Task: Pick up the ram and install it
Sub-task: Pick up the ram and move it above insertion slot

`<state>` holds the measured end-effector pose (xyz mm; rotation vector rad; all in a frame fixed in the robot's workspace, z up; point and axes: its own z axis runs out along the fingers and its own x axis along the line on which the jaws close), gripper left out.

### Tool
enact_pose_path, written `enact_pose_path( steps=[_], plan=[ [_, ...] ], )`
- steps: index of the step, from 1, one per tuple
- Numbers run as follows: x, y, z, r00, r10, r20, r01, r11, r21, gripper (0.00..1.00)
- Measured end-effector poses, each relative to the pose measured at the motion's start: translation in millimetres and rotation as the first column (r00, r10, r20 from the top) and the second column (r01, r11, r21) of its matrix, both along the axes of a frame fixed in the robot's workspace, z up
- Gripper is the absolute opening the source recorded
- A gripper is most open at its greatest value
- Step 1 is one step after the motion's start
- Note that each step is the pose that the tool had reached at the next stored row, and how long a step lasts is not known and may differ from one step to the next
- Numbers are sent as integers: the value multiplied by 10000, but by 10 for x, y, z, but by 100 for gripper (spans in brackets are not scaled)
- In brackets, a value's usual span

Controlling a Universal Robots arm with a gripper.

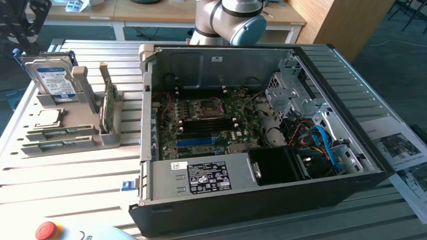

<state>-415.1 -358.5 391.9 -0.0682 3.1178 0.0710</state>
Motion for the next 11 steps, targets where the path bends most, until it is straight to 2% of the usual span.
enact_pose_path(
  steps=[6,11],
  plan=[
    [0,-1,0,9985,551,1,-551,9985,0,10],
    [0,-2,0,9945,1051,0,-1051,9945,0,10]
  ],
)
